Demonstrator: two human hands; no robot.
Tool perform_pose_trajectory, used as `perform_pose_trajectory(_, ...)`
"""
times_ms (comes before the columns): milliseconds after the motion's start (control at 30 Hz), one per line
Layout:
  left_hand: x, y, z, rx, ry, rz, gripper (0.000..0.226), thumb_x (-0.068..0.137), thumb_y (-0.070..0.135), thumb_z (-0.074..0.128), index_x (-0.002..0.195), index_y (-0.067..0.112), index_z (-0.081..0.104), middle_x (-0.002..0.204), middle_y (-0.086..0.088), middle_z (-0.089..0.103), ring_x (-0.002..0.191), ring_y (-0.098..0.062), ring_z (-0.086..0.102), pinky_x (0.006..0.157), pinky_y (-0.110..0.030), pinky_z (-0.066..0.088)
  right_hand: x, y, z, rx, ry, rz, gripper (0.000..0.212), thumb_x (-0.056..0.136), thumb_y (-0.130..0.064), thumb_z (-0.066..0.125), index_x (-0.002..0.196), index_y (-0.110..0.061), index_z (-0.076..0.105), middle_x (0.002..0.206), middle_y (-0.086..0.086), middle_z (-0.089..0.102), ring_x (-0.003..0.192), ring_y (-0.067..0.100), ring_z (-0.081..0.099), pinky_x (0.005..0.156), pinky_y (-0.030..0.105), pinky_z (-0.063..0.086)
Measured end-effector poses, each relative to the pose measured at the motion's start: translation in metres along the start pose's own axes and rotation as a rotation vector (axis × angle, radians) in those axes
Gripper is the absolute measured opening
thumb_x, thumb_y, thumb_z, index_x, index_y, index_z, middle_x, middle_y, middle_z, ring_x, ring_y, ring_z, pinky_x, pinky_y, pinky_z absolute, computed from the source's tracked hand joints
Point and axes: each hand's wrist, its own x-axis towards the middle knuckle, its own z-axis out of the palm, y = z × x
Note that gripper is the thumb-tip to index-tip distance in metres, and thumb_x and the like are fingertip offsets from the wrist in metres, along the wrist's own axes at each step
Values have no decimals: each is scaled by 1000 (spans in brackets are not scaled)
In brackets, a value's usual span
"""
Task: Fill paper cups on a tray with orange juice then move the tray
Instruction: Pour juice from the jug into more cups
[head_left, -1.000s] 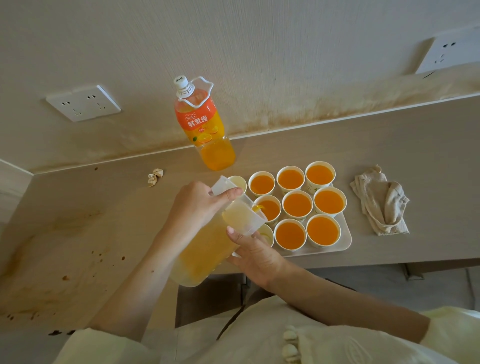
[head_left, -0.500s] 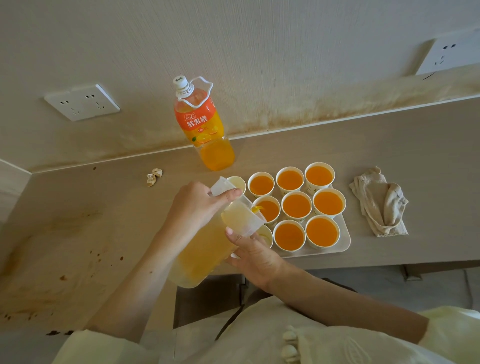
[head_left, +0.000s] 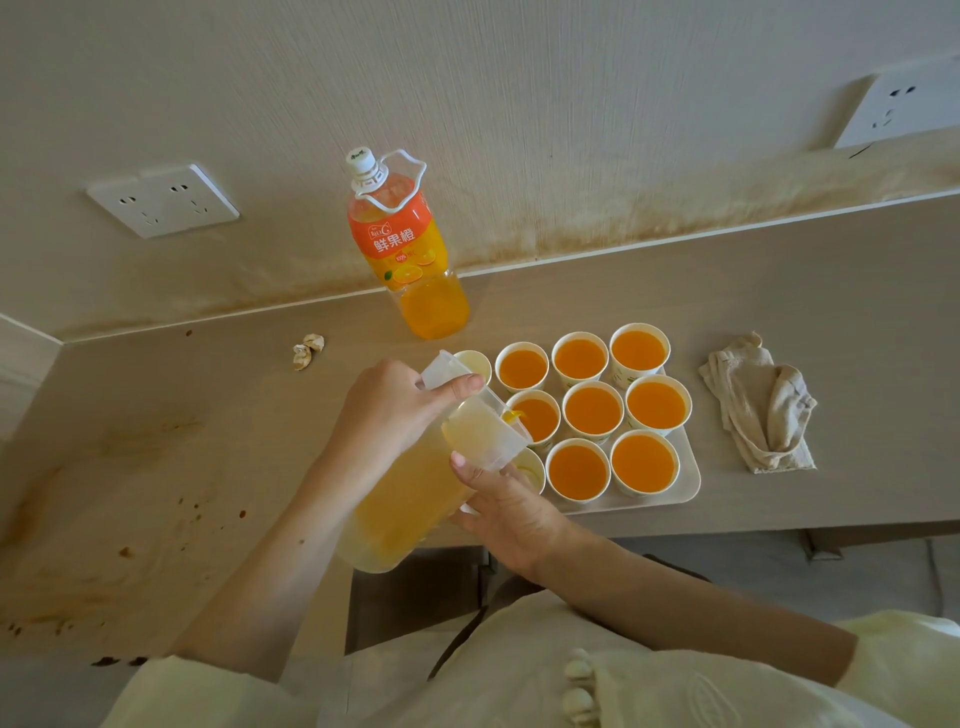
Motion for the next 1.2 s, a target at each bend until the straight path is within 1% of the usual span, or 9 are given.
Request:
perform_pose_trajectory(133, 0, 0, 0, -15, 2, 5, 68, 73, 66, 63, 47, 16, 25, 45, 5, 19, 41, -12, 19, 47, -26, 16, 0, 0, 0, 5, 6, -1, 108, 46, -46, 94, 138, -30, 38, 134, 5, 55, 122, 23, 53, 80, 31, 57)
perform_pose_trajectory(333, 0, -1, 0, -12, 8, 1, 68, 73, 66, 63, 47, 16, 25, 45, 5, 19, 42, -12, 20, 47, -26, 16, -1, 0, 2, -13, -4, 0, 103, 48, -48, 92, 135, -31, 39, 132, 5, 56, 121, 22, 53, 76, 29, 57)
perform_pose_trajectory(467, 0, -2, 0, -12, 6, -3, 69, 72, 67, 63, 47, 16, 25, 45, 5, 19, 42, -12, 20, 47, -26, 16, -2, 0, 2, -6, -17, -8, 103, 50, -46, 91, 137, -29, 38, 133, 6, 55, 120, 22, 54, 74, 28, 57)
perform_pose_trajectory(533, 0, -1, 0, -11, 6, -1, 69, 72, 67, 63, 46, 16, 25, 44, 6, 19, 41, -12, 20, 47, -26, 16, -2, 0, 3, -11, -12, -1, 105, 48, -48, 92, 136, -30, 38, 133, 6, 55, 120, 22, 53, 73, 27, 57)
perform_pose_trajectory(867, -1, -2, -2, -23, 16, 9, 69, 72, 66, 65, 46, 16, 24, 44, 6, 18, 41, -11, 18, 47, -26, 16, 0, 0, 2, -12, -24, -4, 106, 47, -48, 93, 136, -30, 38, 132, 5, 56, 120, 22, 54, 77, 31, 57)
perform_pose_trajectory(1000, 0, -1, -2, -18, 17, 12, 69, 72, 66, 65, 47, 16, 24, 44, 6, 18, 41, -11, 19, 46, -26, 16, 1, 1, 2, -28, -12, 2, 108, 46, -50, 93, 136, -30, 37, 133, 5, 55, 121, 22, 53, 77, 30, 57)
perform_pose_trajectory(1200, 0, -2, -2, -16, 13, 22, 68, 73, 65, 64, 46, 16, 25, 44, 6, 20, 41, -11, 20, 47, -26, 16, 2, 2, 2, -13, -17, -14, 104, 49, -46, 93, 136, -29, 39, 131, 6, 56, 119, 22, 55, 77, 31, 57)
